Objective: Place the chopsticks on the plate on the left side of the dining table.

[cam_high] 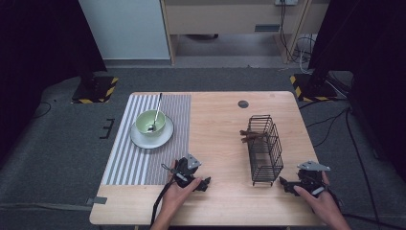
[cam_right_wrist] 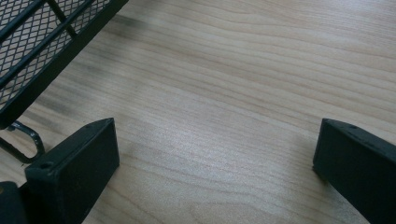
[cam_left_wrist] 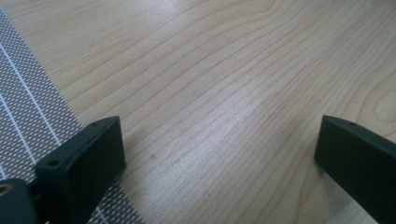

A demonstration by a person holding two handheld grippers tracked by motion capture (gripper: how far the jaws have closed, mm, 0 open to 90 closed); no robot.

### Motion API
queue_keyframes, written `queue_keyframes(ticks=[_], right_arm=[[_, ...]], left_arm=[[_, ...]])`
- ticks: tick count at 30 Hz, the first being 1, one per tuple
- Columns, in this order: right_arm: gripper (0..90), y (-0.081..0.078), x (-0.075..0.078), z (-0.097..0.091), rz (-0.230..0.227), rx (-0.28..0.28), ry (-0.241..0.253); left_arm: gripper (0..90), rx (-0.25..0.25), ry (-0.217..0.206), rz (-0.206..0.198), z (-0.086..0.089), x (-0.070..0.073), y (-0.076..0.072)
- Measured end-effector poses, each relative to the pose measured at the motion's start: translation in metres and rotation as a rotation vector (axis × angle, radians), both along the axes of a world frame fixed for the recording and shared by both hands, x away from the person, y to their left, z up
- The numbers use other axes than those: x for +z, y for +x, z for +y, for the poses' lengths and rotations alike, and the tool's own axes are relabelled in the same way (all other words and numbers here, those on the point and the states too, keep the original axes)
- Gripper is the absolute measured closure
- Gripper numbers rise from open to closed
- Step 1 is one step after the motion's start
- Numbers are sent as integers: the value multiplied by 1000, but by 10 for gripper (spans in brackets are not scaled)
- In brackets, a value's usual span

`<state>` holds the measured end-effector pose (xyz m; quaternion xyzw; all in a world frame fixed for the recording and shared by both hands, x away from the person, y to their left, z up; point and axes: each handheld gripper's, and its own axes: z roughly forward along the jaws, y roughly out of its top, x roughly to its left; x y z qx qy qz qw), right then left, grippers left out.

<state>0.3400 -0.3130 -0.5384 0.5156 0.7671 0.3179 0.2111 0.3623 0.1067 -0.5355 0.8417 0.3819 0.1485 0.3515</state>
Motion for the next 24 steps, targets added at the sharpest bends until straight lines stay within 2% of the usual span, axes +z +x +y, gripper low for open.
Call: queue_keyframes(ticks=[1, 2, 11, 13, 16, 24], right_arm=[[4, 0, 0, 0, 0, 0, 0], [4, 0, 0, 0, -1, 2, 1], [4, 0, 0, 0, -1, 2, 1], [4, 0, 0, 0, 1, 2, 1], [4, 0, 0, 1, 2, 2, 0], [4, 0, 0, 1, 2, -1, 0]], left_arm=[[36, 0, 0, 0, 0, 0, 0], [36, -20, -27, 17, -2, 2, -1], [43, -95, -60, 33, -9, 16, -6], [45, -102, -64, 25, -9, 20, -7], [55, -96, -99, 22, -5, 28, -10], [84, -93, -119, 8, 0, 46, -12]])
